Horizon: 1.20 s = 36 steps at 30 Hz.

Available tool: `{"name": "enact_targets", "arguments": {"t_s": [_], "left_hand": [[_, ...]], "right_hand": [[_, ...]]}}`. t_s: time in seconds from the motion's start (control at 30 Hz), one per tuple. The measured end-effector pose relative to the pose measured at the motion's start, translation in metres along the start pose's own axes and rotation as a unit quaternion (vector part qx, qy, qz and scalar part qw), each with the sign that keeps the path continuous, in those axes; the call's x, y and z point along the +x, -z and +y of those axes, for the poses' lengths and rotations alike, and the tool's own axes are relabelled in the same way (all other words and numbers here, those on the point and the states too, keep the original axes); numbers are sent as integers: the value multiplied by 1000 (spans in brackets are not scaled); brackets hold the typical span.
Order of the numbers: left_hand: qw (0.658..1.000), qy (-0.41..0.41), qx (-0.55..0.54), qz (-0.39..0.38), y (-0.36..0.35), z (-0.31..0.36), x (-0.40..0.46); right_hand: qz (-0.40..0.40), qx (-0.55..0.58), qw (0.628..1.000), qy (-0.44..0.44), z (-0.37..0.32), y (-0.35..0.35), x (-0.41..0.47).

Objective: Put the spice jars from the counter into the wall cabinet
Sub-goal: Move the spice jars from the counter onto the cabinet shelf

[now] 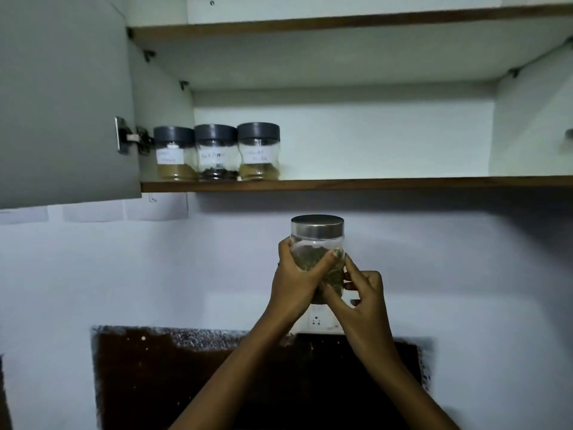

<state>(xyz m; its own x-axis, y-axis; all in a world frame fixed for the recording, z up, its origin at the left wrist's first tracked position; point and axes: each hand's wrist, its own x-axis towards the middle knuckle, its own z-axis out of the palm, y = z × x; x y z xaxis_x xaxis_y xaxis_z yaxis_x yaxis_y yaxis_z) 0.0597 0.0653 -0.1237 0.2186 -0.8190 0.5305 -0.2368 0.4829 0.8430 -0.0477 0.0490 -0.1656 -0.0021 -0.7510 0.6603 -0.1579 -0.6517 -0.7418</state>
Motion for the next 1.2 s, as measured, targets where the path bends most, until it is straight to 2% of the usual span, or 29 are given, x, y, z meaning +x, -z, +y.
{"name": "enact_targets", "arguments": {"t_s": [0.23,0.33,0.43,0.53,0.63,0.73,0.8,0.87,0.93,1.0,1.13,1.2], "left_hand": [[999,-12,-41,21,9,27,15],[997,-8,-72,12,12,35,19],[992,-7,-120,-26,15,45,21],[990,-5,-127,-59,16,53,21],[990,-12,-116,-78,15,58,19],[989,-31,-126,-73,10,57,10],[988,-40,-130,-69,5,55,2],[989,-45,-128,-64,2,54,-3],[988,-40,-142,-52,5,56,-4],[984,-33,-166,-52,14,57,-1],[977,-41,-202,-59,25,53,6],[977,-44,-197,-72,23,50,6]], "right_hand": [[5,-4,1000,12,-28,-3,19],[-37,103,993,-40,-38,3,20],[-125,279,944,-126,-41,8,18],[-153,358,910,-145,-45,9,15],[-49,352,930,-95,-52,3,12],[81,258,963,-16,-59,-2,10],[135,200,970,38,-60,-6,11],[155,146,973,93,-63,-10,12],[130,116,976,131,-64,-8,12],[77,140,979,129,-65,-1,12],[-46,281,959,8,-68,12,20],[-92,308,947,-17,-71,13,24]]}}
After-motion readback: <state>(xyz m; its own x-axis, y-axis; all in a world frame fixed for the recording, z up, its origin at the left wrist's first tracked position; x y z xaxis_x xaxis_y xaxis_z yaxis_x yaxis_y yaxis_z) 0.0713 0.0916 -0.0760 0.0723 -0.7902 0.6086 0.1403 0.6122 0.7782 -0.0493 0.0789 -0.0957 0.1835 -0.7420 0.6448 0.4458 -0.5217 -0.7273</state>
